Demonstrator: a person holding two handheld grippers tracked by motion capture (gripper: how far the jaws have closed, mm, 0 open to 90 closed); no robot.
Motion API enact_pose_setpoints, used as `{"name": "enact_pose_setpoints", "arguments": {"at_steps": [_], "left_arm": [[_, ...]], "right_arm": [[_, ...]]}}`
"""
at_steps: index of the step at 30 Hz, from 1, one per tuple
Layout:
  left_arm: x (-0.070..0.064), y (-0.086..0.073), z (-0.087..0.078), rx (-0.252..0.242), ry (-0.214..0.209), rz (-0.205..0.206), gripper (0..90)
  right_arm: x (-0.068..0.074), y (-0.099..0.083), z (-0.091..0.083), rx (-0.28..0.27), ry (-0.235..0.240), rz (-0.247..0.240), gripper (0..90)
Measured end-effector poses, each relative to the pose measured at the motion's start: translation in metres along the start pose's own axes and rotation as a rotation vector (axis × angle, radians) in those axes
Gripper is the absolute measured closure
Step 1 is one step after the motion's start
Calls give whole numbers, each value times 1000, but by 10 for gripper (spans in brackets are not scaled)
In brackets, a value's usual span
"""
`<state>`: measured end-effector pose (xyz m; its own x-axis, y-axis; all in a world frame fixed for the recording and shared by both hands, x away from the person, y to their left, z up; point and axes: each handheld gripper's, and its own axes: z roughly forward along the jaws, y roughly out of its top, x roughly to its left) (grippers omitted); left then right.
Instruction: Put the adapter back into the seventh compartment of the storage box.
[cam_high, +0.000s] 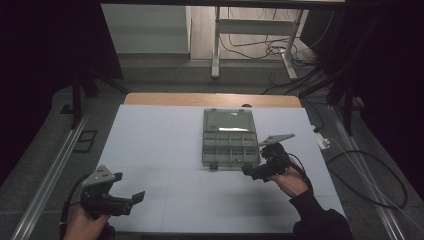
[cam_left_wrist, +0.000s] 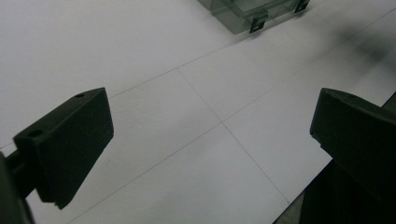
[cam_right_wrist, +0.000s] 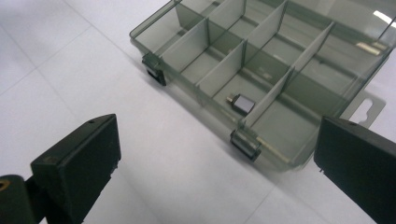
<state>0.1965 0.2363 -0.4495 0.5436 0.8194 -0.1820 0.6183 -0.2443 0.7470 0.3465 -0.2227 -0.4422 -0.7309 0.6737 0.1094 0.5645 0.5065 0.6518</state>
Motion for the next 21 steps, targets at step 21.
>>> {"name": "enact_pose_setpoints", "arguments": {"at_steps": [21], "left_arm": [[0,0,0,1,-3,1,0]], "right_arm": [[4,-27,-31,-30,-8,13,0]]}}
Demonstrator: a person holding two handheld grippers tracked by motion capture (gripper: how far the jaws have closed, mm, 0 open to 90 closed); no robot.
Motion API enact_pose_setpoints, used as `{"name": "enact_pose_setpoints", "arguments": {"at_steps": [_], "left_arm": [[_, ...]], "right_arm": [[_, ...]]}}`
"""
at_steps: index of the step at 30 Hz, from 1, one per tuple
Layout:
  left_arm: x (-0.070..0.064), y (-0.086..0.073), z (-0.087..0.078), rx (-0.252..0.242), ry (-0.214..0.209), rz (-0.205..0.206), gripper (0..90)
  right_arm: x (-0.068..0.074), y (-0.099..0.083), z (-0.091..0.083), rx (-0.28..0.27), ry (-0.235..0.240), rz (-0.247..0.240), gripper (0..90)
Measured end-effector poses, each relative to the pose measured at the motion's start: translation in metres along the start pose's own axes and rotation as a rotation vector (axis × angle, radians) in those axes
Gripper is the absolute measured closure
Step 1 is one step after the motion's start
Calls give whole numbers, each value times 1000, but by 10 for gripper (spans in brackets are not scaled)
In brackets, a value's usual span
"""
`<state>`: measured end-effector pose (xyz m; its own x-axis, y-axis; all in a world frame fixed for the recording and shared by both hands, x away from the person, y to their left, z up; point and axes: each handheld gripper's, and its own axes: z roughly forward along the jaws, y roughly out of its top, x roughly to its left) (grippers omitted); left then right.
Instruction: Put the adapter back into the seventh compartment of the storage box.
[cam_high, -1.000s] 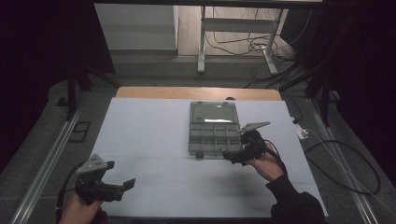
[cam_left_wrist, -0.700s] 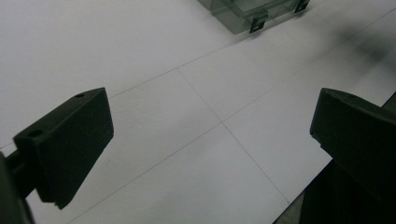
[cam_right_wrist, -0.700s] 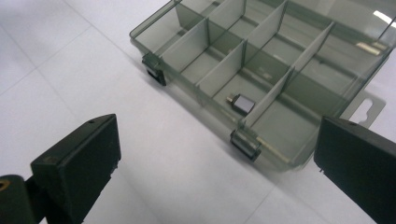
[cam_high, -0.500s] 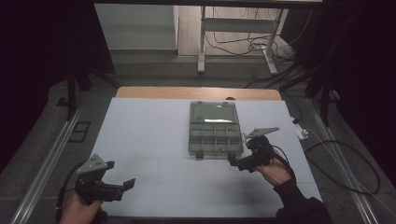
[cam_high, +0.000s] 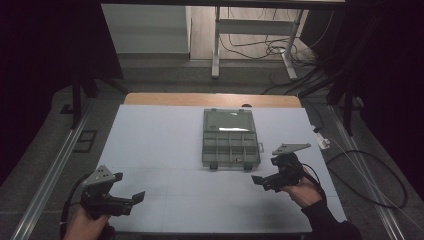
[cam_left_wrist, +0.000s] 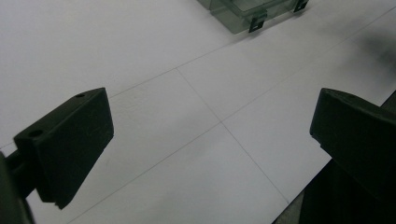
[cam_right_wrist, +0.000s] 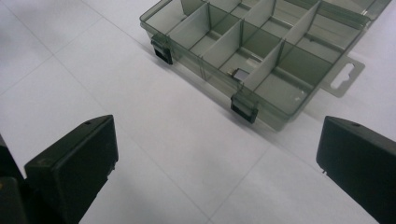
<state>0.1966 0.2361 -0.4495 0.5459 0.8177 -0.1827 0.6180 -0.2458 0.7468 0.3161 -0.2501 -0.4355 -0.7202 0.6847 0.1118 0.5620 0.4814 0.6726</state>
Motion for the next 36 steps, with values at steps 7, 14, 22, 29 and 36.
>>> {"name": "enact_pose_setpoints", "arguments": {"at_steps": [7,14,22,29,36], "left_arm": [[0,0,0,1,0,0,0],[0,0,0,2,2,2,0],[-1,0,0,3,5,3,0],[-1,0,0,1,8,-1,0],[-1,0,0,2,13,1,0]], "right_arm": [[0,-15,-16,-11,-17,14,0],[-1,-29,-29,-22,-31,35,0],[-2,-44,-42,-31,-49,56,0],[-5,-57,-53,-45,-76,78,0],[-4,-68,-64,-66,-102,104,0]]}}
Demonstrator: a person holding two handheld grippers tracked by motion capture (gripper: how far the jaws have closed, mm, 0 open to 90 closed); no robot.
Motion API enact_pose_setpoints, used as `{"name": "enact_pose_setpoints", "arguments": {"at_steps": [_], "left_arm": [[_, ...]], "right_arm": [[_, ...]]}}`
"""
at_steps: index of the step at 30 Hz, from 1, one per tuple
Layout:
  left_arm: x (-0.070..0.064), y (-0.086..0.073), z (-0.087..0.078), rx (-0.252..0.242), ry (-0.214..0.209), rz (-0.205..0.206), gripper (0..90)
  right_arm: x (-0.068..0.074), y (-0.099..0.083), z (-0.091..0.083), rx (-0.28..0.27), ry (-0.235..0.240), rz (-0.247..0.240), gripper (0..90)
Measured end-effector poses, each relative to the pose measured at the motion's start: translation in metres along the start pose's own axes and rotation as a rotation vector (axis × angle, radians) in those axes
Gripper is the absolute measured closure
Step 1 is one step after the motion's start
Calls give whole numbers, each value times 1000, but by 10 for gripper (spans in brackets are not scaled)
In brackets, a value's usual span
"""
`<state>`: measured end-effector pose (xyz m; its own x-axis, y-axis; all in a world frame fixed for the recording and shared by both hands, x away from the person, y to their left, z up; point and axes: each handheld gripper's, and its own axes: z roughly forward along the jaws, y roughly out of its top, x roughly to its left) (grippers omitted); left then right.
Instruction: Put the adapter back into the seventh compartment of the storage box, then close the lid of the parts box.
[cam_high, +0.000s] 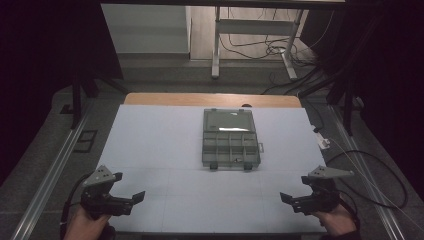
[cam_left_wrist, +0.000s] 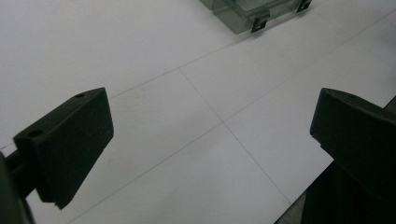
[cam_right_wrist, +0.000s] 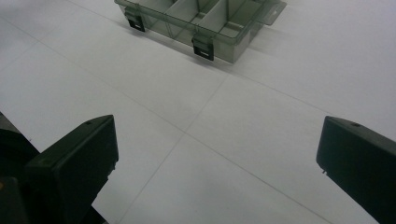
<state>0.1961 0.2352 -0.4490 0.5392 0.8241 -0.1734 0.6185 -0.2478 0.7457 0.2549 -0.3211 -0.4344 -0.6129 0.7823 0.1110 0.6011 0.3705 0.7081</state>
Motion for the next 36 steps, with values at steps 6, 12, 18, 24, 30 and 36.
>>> {"name": "enact_pose_setpoints", "arguments": {"at_steps": [6,12,18,24,30,36], "left_arm": [[0,0,0,1,3,0,0],[0,0,0,2,5,-2,0],[0,0,0,1,6,-4,0],[-1,1,1,1,8,-3,0],[0,1,1,2,5,-6,0],[0,1,1,3,4,-1,0]], "right_arm": [[-1,-8,-8,-6,-21,15,0],[-2,-12,-13,-17,-32,29,0],[-1,-14,-15,-13,-48,26,0],[-1,-14,-14,1,-58,26,4],[0,-13,-12,12,-61,22,4],[1,-13,-12,14,-62,12,5]]}}
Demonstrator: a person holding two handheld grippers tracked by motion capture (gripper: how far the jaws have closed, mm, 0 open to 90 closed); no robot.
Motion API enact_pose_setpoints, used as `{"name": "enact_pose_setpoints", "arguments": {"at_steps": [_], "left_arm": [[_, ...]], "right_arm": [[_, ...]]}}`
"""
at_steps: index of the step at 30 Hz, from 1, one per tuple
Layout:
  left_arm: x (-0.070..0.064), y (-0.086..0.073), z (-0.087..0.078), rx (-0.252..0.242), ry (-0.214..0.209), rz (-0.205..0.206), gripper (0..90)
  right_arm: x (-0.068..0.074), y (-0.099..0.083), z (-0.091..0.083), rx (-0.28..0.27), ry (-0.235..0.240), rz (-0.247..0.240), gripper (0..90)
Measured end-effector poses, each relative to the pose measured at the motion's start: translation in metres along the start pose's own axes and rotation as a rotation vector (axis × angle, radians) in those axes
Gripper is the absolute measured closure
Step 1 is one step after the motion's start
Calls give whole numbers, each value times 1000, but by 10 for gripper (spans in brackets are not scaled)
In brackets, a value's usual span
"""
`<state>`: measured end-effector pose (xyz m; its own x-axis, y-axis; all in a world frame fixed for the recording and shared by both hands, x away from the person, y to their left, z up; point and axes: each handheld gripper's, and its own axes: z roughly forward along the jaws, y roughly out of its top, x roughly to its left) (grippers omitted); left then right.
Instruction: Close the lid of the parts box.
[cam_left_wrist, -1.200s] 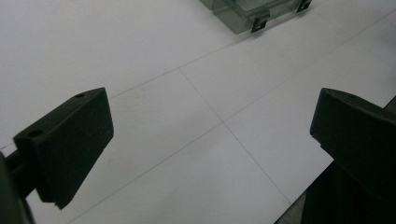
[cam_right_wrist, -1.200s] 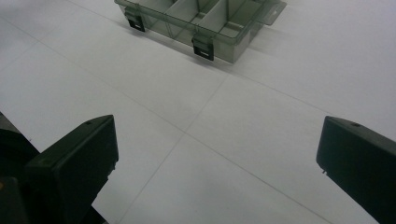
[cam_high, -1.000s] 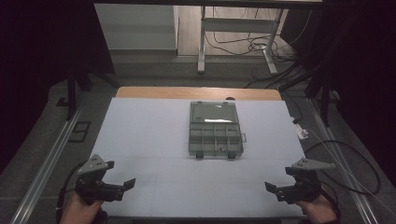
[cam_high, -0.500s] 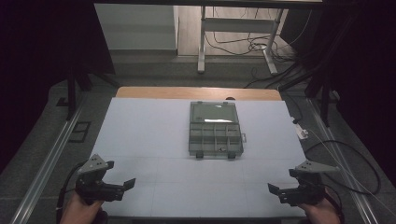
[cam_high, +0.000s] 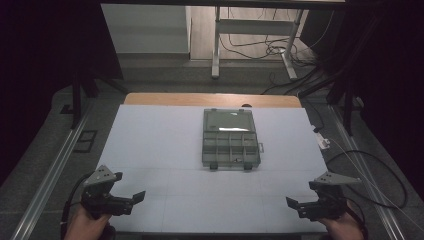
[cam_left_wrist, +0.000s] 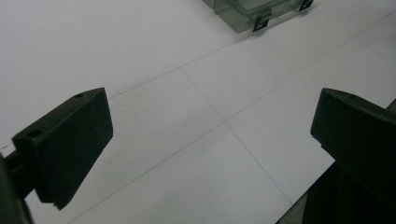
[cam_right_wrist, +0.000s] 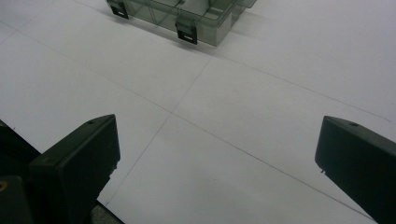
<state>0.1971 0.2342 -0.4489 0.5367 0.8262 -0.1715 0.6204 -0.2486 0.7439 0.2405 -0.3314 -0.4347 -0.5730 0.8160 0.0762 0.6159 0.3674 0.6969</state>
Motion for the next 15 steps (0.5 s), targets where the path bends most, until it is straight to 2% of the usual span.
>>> {"name": "enact_pose_setpoints", "arguments": {"at_steps": [5,9,15], "left_arm": [[0,1,0,7,1,2,0],[-2,3,2,40,10,10,0],[-3,7,1,24,8,12,0]], "right_arm": [[0,0,0,-1,5,-4,4],[0,1,0,-1,15,3,4],[1,2,3,1,23,-4,3]]}}
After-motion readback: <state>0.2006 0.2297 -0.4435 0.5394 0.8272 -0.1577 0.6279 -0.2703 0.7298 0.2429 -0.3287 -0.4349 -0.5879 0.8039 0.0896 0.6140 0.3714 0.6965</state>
